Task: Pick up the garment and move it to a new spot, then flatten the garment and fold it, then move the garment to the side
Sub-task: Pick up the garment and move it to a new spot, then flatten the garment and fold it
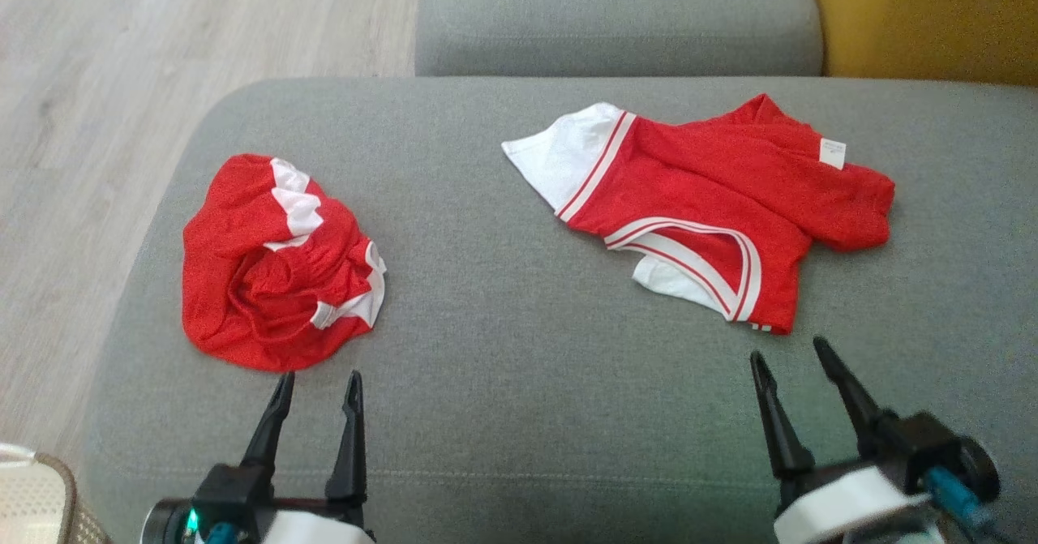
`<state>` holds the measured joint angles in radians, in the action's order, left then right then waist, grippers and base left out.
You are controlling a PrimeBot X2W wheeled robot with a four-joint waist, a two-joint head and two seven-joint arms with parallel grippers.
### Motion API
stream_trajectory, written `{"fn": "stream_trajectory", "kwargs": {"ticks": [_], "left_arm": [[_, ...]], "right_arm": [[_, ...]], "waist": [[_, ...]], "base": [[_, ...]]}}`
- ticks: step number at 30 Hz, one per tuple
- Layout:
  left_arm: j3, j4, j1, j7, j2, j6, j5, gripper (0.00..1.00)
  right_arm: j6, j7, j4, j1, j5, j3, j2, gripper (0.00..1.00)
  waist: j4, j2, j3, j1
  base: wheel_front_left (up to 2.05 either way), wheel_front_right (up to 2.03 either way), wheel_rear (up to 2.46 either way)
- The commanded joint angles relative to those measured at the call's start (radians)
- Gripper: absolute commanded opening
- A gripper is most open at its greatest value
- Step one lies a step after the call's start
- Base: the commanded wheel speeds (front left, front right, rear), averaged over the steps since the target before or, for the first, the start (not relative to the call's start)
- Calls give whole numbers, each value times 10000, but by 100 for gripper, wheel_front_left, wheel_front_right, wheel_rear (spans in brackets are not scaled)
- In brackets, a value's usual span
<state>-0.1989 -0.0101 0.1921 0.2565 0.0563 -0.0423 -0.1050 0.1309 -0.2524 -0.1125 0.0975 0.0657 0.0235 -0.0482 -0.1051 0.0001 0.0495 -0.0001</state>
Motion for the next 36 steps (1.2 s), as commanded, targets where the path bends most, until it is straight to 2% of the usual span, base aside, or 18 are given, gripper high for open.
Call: {"fn": "stream_trajectory", "kwargs": {"ticks": [1,11,26,32,36], "left_arm": [[260,326,-331,53,-57,-127,106,100],[143,210,-176,53,-59,-311,107,100],[70,-60,-207,53,-60,-265,139,100],[55,-122,-252,53,-60,-211,103,100],[-39,-199,-436,53,-60,-17,17,100]], "right_arm": [[-2,-94,303,-81,-57,165,-20,100],[-2,-94,271,82,-61,-34,-20,100],[-2,-94,315,19,52,-69,-20,100],[-2,-94,411,-30,58,-128,-20,100],[-2,-94,566,-155,26,-314,-20,100]], "waist": [[4,-1,104,1],[208,-1,236,1],[404,-1,184,1],[494,-1,89,1],[615,-1,-136,1]], "base": [[0,0,0],[0,0,0],[0,0,0],[0,0,0],[0,0,0]]}}
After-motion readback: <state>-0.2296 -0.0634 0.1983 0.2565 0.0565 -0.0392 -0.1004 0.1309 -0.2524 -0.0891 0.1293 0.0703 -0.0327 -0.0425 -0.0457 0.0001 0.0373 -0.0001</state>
